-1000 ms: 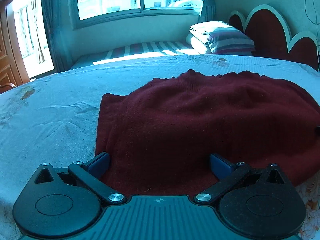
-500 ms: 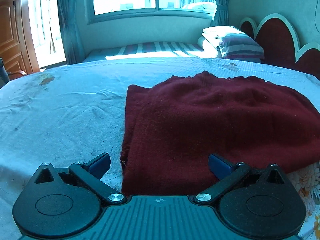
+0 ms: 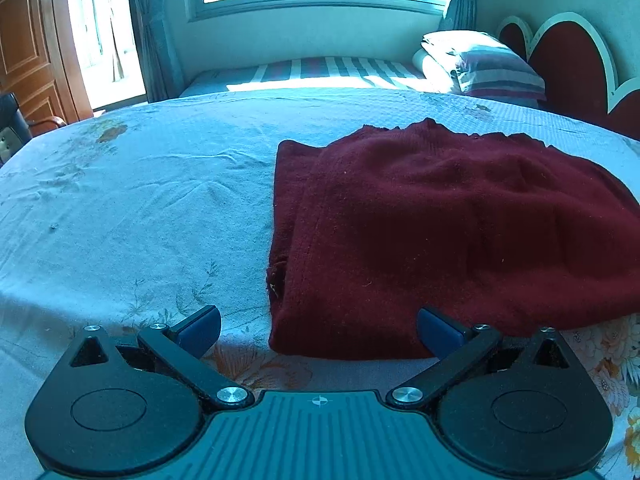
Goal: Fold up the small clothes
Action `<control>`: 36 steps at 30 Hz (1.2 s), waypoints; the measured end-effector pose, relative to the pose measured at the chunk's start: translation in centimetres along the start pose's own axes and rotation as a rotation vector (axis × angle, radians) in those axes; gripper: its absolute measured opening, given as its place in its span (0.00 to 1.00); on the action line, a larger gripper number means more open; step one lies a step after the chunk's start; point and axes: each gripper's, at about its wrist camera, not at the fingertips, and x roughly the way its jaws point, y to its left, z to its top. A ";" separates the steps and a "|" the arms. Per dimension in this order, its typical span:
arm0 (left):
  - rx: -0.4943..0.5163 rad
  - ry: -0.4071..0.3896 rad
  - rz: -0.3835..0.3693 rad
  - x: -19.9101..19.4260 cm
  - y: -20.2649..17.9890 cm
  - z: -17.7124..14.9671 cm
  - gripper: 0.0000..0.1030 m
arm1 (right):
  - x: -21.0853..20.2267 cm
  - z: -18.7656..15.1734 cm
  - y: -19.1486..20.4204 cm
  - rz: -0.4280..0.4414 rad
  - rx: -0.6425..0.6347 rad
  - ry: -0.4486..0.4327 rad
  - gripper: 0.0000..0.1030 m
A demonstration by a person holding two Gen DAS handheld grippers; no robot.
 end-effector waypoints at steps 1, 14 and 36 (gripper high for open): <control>-0.021 0.002 -0.014 -0.4 0.2 0.0 1.00 | -0.3 0.0 0.0 -0.005 -0.001 0.000 0.69; -0.424 0.009 -0.338 -1.3 3.3 -2.5 1.00 | -2.4 0.6 0.0 -0.003 0.048 -0.022 0.72; -0.863 -0.047 -0.495 4.5 5.4 -3.1 0.61 | -2.1 -1.4 -2.2 -0.010 0.107 0.020 0.73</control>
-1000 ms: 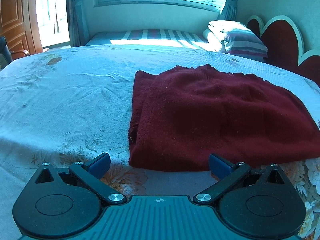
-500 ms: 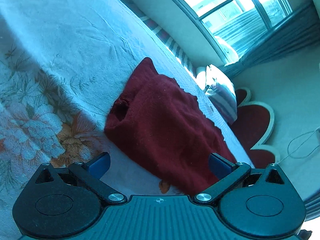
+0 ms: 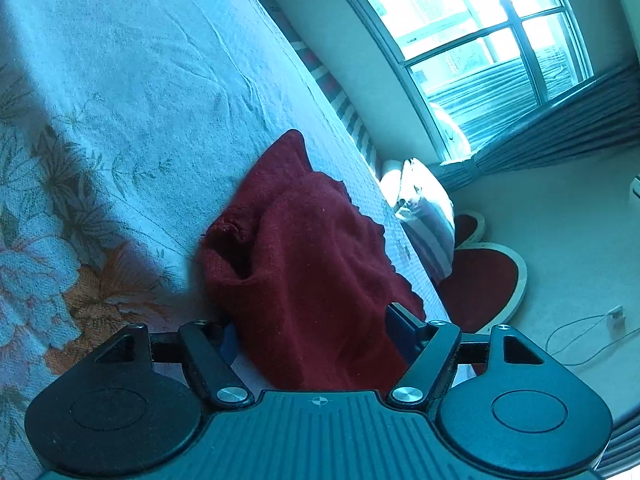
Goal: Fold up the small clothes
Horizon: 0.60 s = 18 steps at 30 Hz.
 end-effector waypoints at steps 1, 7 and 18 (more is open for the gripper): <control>-0.007 0.000 0.028 0.1 0.1 -0.1 0.54 | 0.1 0.1 -0.1 -0.001 -0.003 -0.001 0.73; -0.067 -0.014 0.050 0.2 2.2 0.1 0.13 | 0.6 0.4 -0.5 -0.002 0.002 0.003 0.73; 0.096 -0.059 0.052 0.0 -1.4 1.1 0.09 | 0.6 0.4 -1.4 -0.014 0.027 0.000 0.73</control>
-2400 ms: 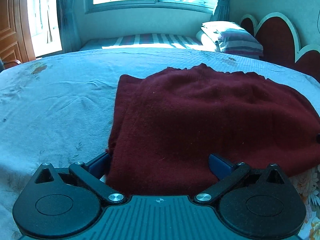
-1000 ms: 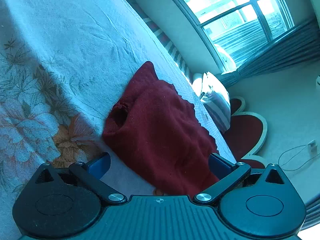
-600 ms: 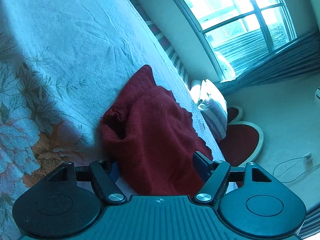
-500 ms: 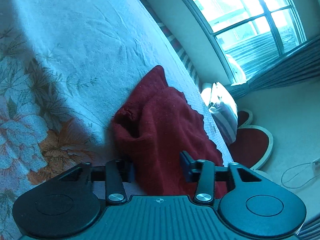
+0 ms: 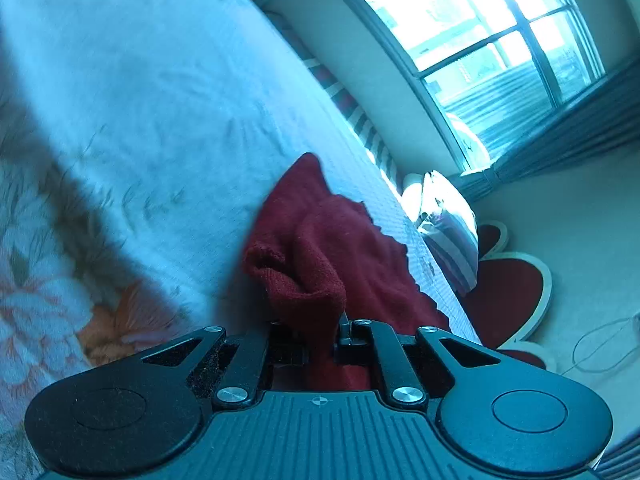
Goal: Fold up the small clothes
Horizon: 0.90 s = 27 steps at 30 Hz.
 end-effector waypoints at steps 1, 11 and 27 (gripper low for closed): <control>0.068 -0.003 -0.012 -0.2 -1.5 0.3 0.09 | -0.2 0.0 -0.2 -0.003 0.003 -0.004 0.73; 0.651 0.071 -0.140 2.8 -18.7 -2.3 0.09 | -1.7 -1.3 -4.7 -0.058 0.128 -0.033 0.73; 0.990 0.432 -0.267 8.2 -25.9 -17.7 0.57 | -5.0 -6.1 -12.0 -0.156 0.292 0.001 0.76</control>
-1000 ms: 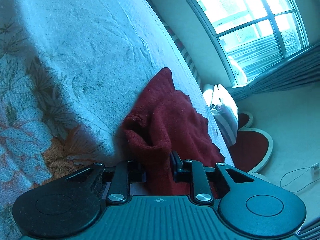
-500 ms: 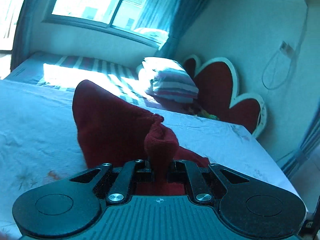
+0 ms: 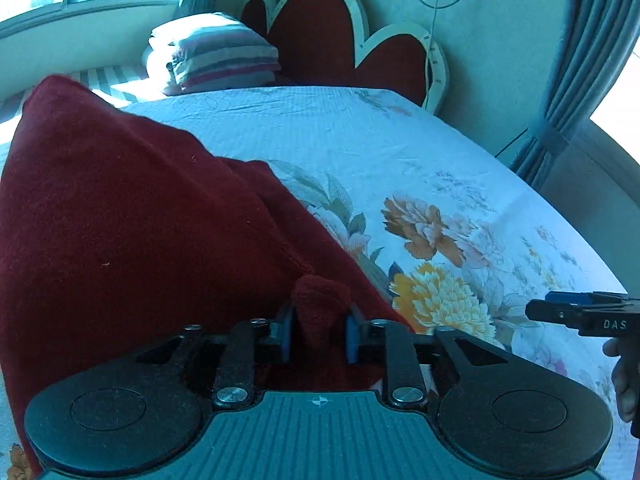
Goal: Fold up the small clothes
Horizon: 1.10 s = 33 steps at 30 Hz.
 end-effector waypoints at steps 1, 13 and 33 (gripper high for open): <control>-0.008 -0.031 -0.018 -1.5 0.0 -0.2 0.71 | -0.1 0.1 0.0 0.012 0.009 -0.003 0.76; -0.460 -0.172 0.330 -11.5 13.1 -7.0 0.88 | 1.9 3.0 9.4 0.502 0.149 0.040 0.74; -0.584 -0.163 0.375 -8.2 16.8 -7.7 0.88 | 14.4 5.6 18.6 0.824 0.281 0.265 0.54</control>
